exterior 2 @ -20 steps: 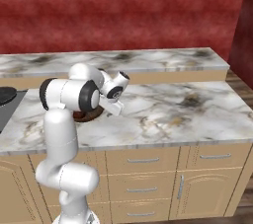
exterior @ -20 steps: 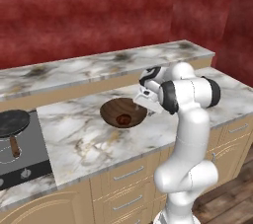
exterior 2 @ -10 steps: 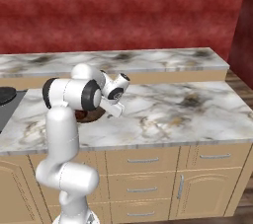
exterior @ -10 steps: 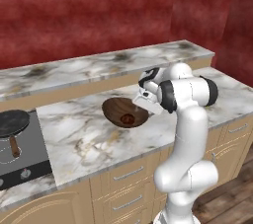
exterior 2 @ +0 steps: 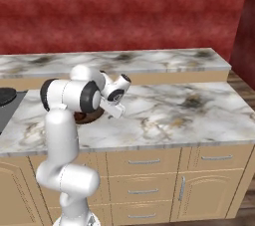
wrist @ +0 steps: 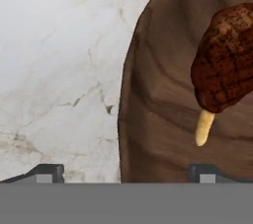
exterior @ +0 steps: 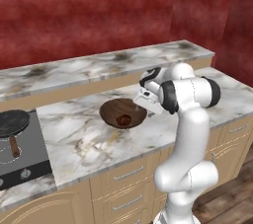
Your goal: Place one of the steaks on the plate and the other in the bowl. Then place the bowl in the fridge.
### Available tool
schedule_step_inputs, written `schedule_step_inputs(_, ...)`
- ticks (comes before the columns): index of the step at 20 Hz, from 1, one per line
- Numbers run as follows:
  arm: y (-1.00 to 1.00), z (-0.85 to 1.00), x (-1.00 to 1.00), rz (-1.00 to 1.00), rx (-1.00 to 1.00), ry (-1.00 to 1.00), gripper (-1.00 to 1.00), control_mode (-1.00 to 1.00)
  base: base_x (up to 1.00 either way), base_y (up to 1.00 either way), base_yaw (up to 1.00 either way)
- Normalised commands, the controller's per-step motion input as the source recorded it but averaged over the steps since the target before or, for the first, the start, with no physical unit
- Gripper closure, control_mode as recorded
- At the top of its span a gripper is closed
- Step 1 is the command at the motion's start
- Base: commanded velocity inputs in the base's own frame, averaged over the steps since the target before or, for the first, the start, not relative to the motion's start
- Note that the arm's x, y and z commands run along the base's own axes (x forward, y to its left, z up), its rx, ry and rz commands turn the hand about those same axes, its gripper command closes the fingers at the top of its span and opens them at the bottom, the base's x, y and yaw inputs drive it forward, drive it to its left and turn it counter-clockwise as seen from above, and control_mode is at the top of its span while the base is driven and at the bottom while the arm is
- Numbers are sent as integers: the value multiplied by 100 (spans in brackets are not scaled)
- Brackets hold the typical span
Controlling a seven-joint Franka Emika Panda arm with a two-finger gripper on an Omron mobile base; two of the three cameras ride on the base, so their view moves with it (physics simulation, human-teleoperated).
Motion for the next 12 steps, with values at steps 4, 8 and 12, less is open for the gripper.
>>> schedule_step_inputs(4, 13, 0, -49, -13, 0, -13, -100, -100, 0, 0, 0)
schedule_step_inputs(8, 14, 0, -50, -13, 0, -18, -100, -100, 0, 0, 0)
schedule_step_inputs(12, 14, 0, -19, -13, 0, -7, -100, -100, 0, 0, 0)
